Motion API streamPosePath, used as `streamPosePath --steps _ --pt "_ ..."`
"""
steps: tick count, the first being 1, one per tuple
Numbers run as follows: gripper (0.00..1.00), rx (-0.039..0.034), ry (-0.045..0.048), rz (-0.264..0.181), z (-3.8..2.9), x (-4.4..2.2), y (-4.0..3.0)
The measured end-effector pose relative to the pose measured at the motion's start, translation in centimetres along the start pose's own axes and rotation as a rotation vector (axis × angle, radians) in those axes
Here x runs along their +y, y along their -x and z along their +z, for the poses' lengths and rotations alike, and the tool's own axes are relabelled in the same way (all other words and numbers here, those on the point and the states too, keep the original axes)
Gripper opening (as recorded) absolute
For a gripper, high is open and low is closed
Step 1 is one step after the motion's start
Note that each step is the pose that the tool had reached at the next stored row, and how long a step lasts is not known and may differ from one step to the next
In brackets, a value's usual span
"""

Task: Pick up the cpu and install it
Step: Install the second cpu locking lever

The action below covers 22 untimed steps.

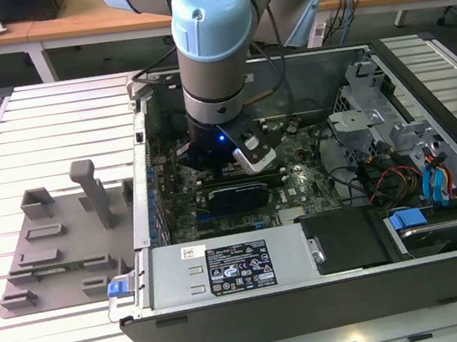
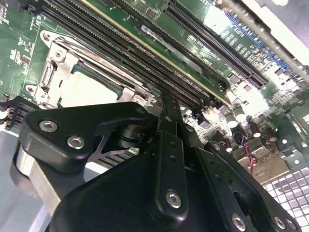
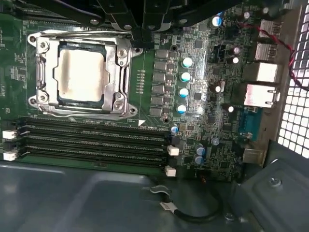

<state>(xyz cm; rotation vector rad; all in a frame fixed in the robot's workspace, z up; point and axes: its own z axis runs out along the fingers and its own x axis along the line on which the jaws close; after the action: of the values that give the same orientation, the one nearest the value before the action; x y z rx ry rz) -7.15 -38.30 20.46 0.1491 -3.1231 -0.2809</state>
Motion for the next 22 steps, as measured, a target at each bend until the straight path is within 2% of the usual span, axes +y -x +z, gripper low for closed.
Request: streamPosePath --steps 5,8,10,11,12,15,17,18,19,20,22 --pt "0.11 0.0012 0.0002 -0.008 0.71 0.60 0.07" --pt "0.11 0.0025 0.0000 -0.014 0.77 0.68 0.07" --pt "0.11 0.0033 -0.0060 -0.015 0.59 0.72 0.08" --pt "0.11 0.0037 -0.0131 -0.015 0.36 0.78 0.08" --pt "0.11 0.0053 -0.0259 -0.015 0.05 0.82 0.14" --pt "0.11 0.0087 -0.0590 -0.014 0.01 1.09 1.16" --pt "0.11 0.0103 -0.0744 -0.014 0.05 1.34 1.70" --pt "0.11 0.0118 -0.0895 -0.014 0.09 1.55 2.06" --pt "0.11 0.0125 -0.0970 -0.014 0.11 1.68 2.30" --pt "0.11 0.0144 -0.1137 -0.014 0.14 1.96 2.75" --pt "0.11 0.0168 -0.1388 -0.013 0.21 2.43 3.44"
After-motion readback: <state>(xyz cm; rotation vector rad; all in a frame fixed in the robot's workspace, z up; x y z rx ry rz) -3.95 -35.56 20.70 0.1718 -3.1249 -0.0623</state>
